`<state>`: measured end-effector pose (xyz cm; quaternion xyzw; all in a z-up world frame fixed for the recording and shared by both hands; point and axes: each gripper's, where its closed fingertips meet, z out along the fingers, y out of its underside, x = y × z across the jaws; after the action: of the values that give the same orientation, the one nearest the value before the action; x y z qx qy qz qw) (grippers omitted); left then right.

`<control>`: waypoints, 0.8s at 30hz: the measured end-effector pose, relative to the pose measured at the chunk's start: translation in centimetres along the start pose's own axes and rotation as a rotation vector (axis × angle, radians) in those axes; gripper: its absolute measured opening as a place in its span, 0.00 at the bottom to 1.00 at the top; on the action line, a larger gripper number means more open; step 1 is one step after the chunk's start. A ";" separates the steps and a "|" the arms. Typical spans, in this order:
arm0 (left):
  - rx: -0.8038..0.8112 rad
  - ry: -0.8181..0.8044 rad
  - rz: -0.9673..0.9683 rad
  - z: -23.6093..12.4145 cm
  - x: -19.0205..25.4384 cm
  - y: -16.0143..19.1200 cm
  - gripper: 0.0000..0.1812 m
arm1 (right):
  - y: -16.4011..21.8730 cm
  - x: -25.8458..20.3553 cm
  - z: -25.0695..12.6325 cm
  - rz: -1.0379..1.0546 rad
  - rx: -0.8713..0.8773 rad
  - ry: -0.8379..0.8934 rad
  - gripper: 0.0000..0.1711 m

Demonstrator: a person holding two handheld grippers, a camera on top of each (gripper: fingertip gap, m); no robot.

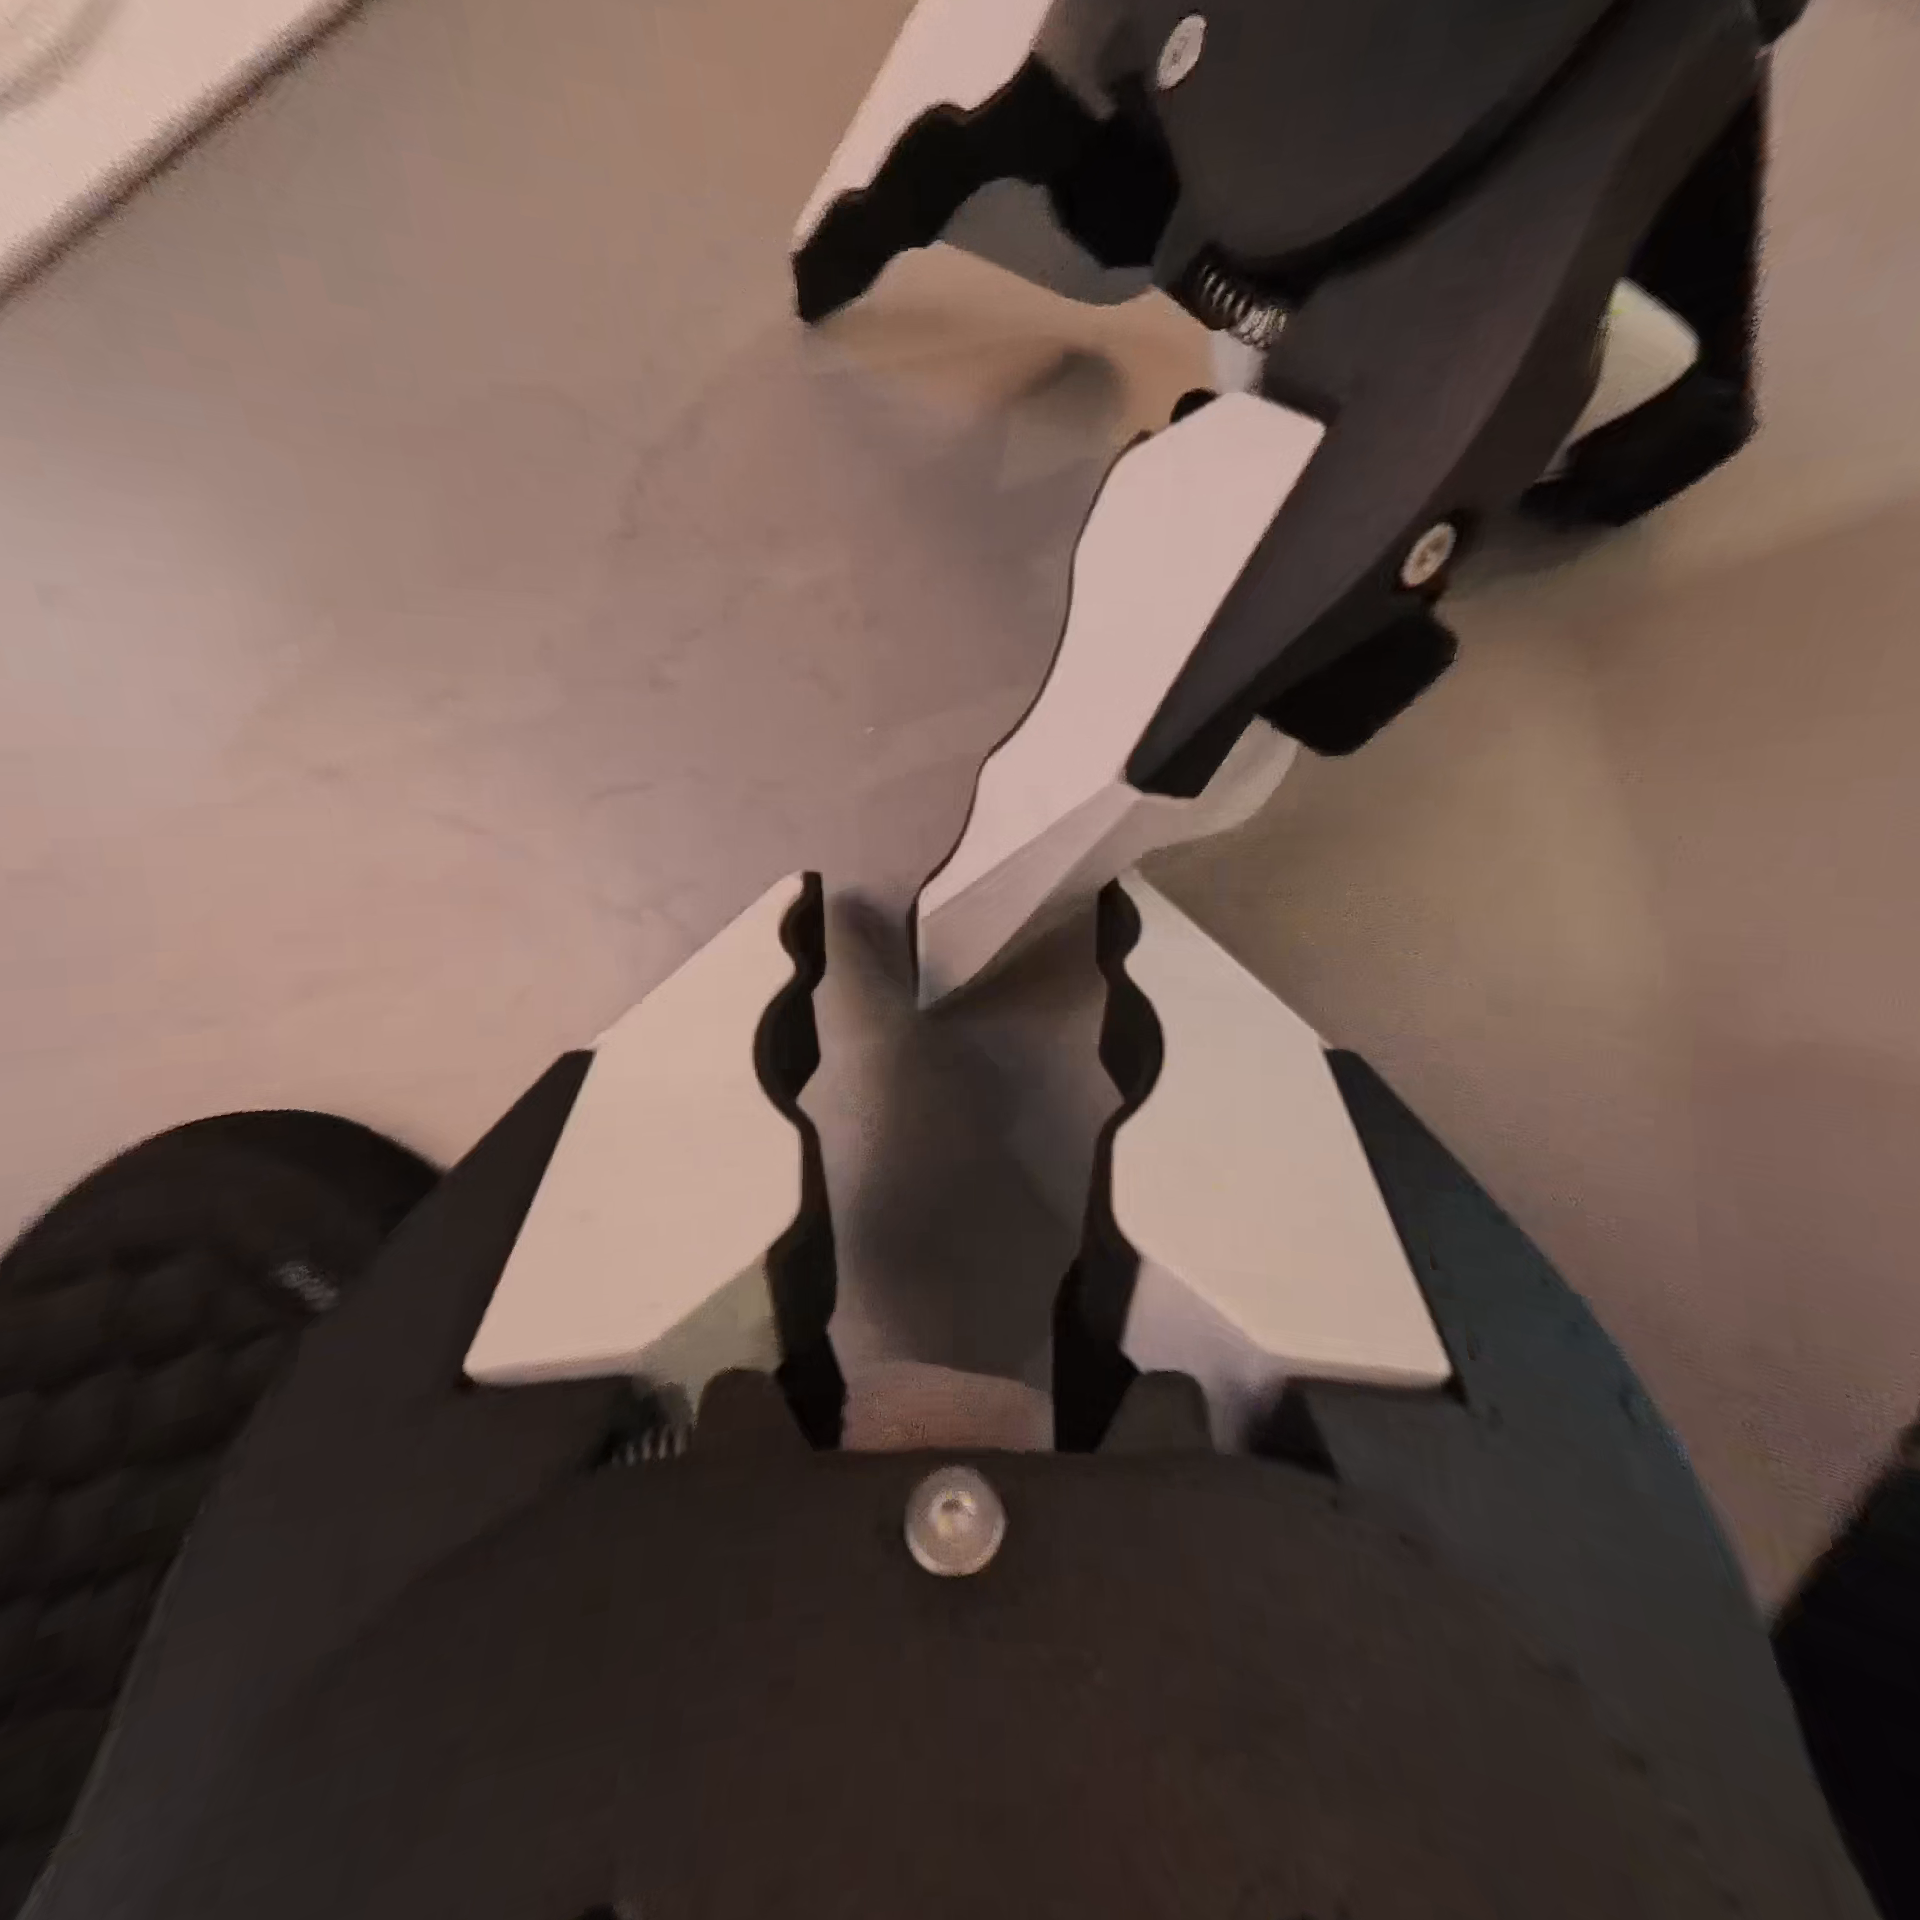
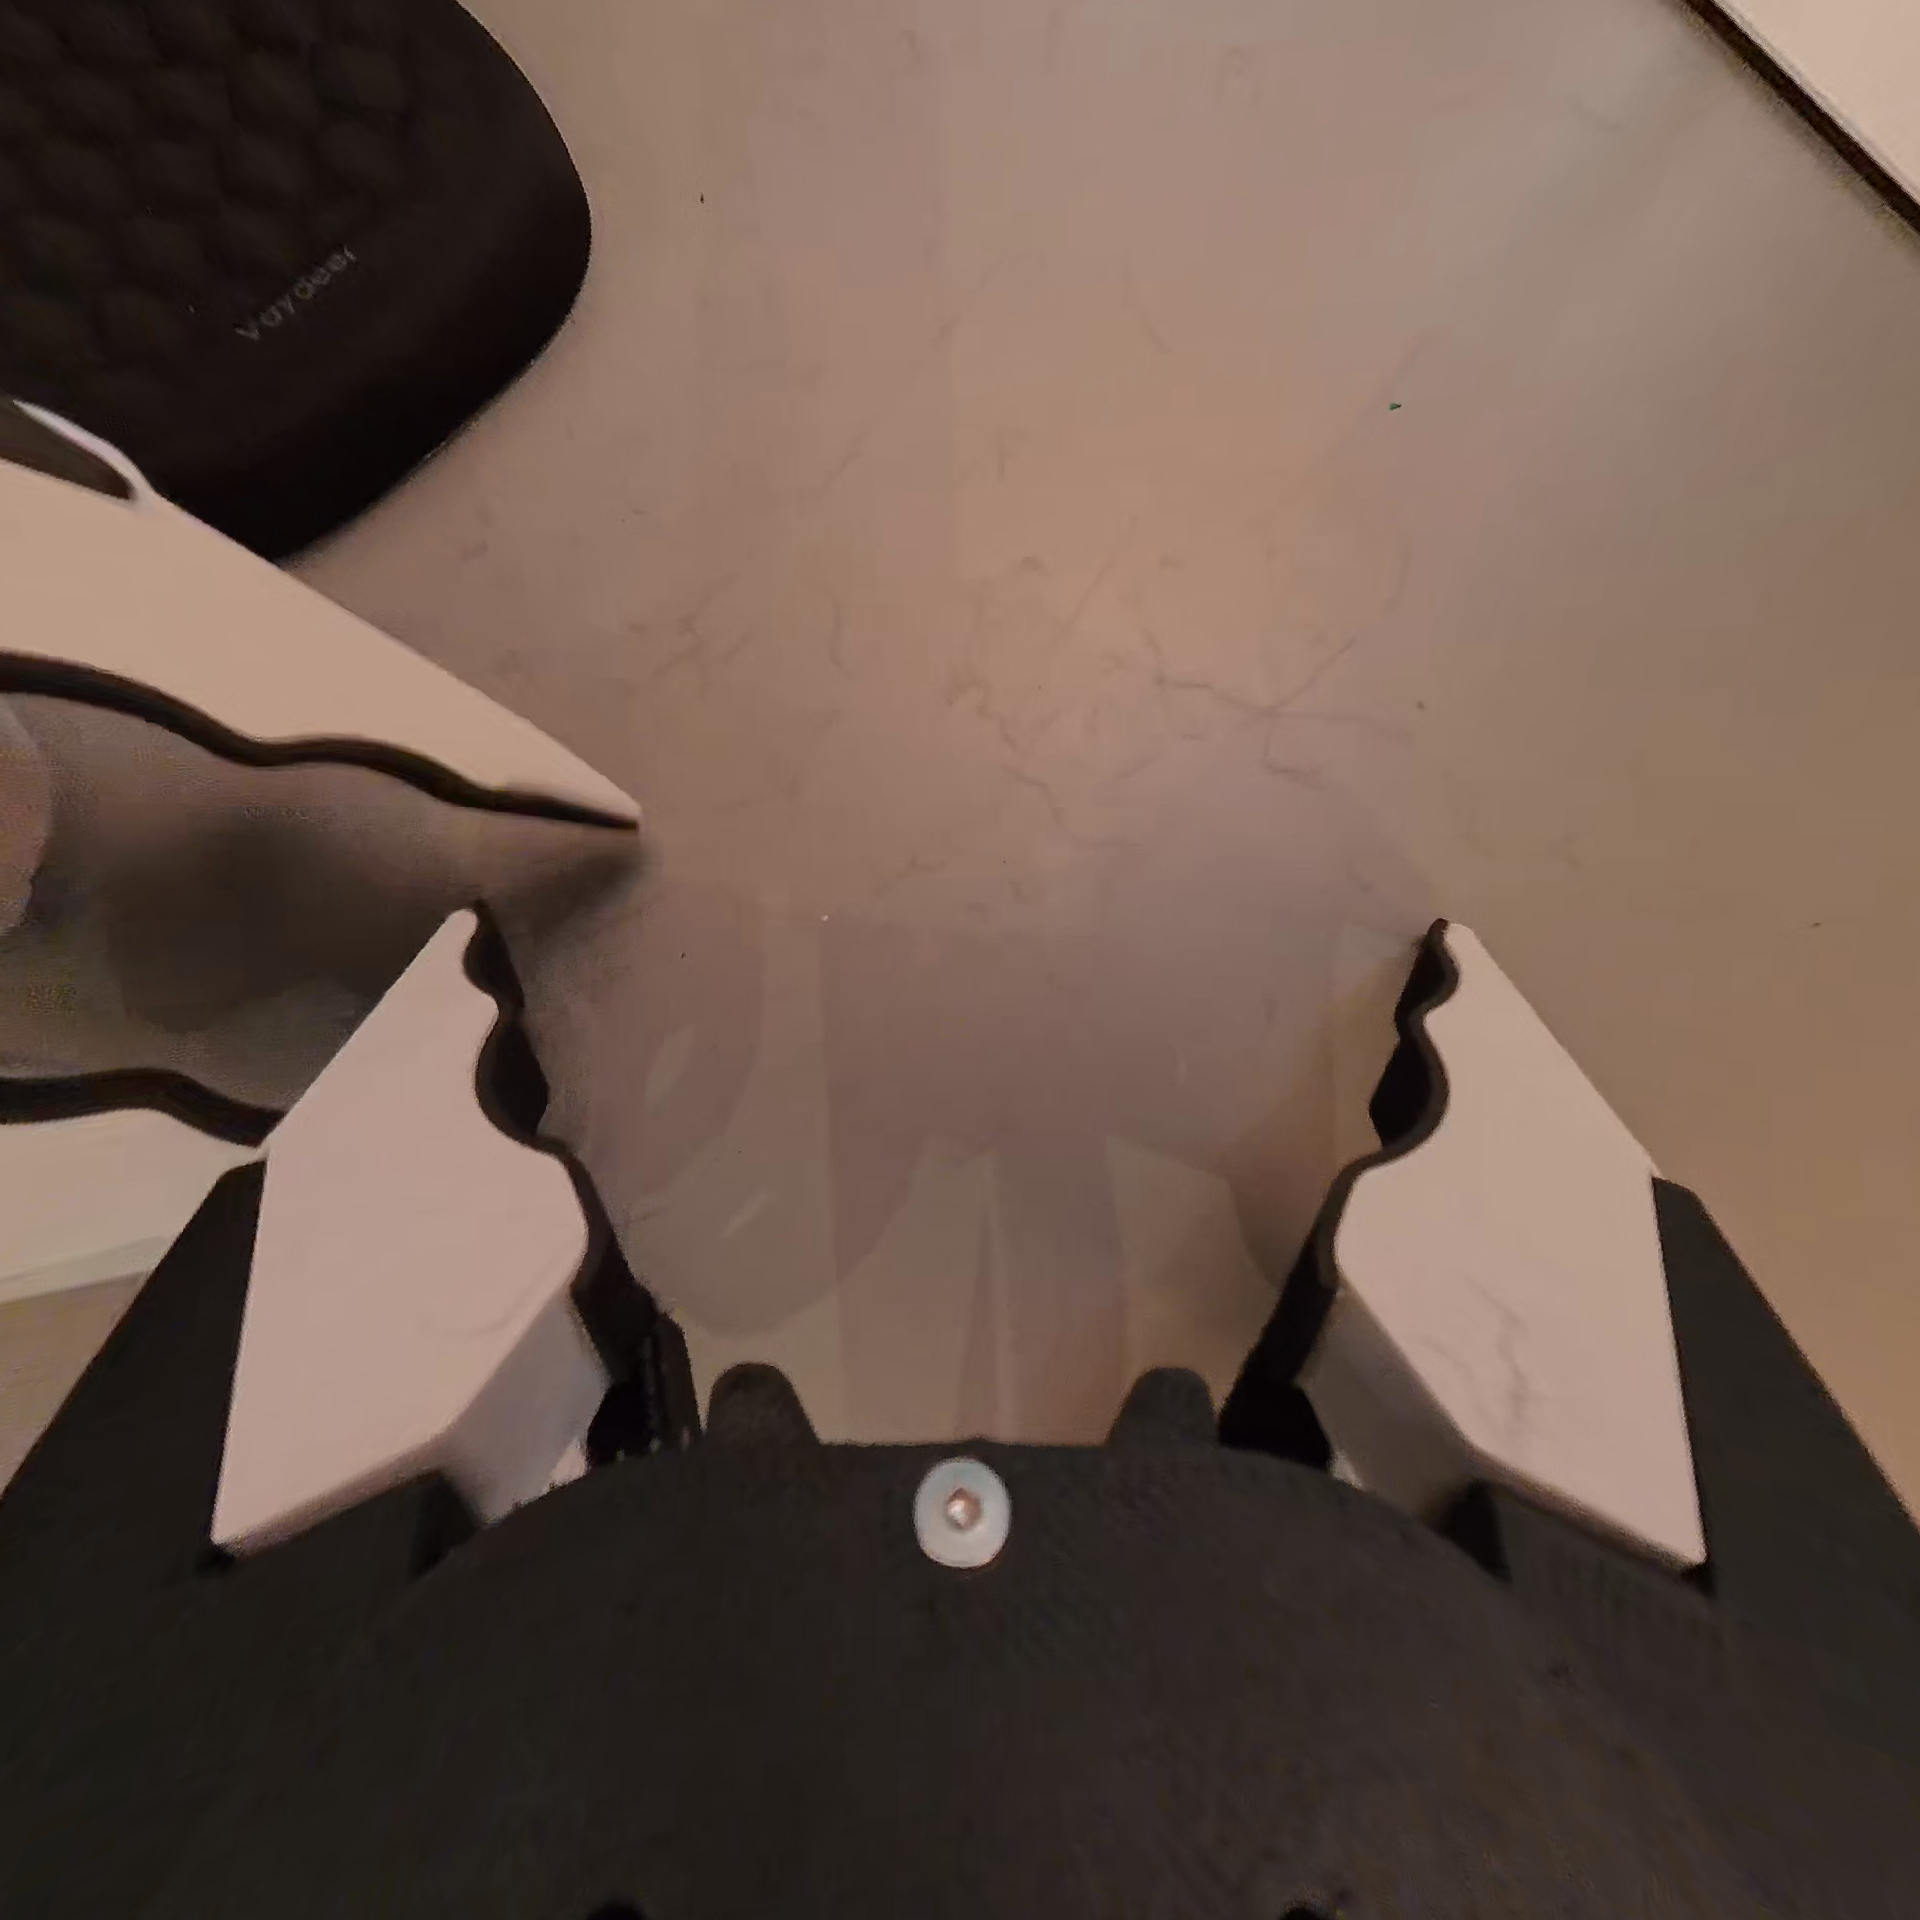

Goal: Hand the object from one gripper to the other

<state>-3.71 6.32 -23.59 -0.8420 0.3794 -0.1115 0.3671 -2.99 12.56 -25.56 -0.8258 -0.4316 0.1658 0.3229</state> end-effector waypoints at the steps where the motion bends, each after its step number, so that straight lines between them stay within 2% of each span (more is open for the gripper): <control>1: 0.003 -0.001 -0.005 0.0 0.1 0.1 0.23 | 0.0 0.2 0.0 0.009 0.001 0.008 0.92; 3: 0.005 0.014 -0.003 -0.1 0.5 0.1 0.19 | 0.0 0.1 0.0 0.006 0.000 0.005 0.93; 4: 0.012 0.045 0.020 -0.2 1.1 0.2 0.22 | 0.0 0.1 0.0 0.006 0.000 0.004 0.93; 5: -0.003 0.102 0.022 -0.4 1.9 0.3 0.30 | 0.0 0.1 0.0 0.005 0.000 0.004 0.93; 6: 0.003 0.142 0.010 -0.5 2.3 0.2 0.34 | 0.0 0.0 0.0 0.003 -0.001 0.001 0.93; 7: 0.015 0.138 0.006 -0.6 2.1 0.2 0.29 | 0.1 0.0 -0.1 -0.008 0.000 -0.009 0.93; 8: 0.025 0.105 -0.003 -0.5 1.6 0.1 0.19 | 0.2 -0.1 -0.2 -0.015 0.000 -0.015 0.93; 10: 0.019 0.093 -0.039 -0.4 1.3 0.2 0.17 | 0.2 -0.1 -0.2 -0.015 0.000 -0.014 0.93; 19: 0.017 0.067 -0.042 -0.5 1.0 0.7 0.15 | 0.1 -0.1 -0.1 -0.014 0.000 -0.013 0.93; 22: 0.019 0.012 0.031 -0.6 0.8 0.7 0.14 | 0.1 -0.2 -0.1 -0.014 -0.001 -0.013 0.93; 24: 0.015 0.034 -0.003 -0.6 0.7 0.9 0.16 | 0.1 -0.1 -0.1 -0.013 0.000 -0.012 0.93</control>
<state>-4.04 5.13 -23.80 -0.8379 0.3833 -0.1293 0.3665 -2.94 12.38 -25.55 -0.8220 -0.4388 0.1687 0.3214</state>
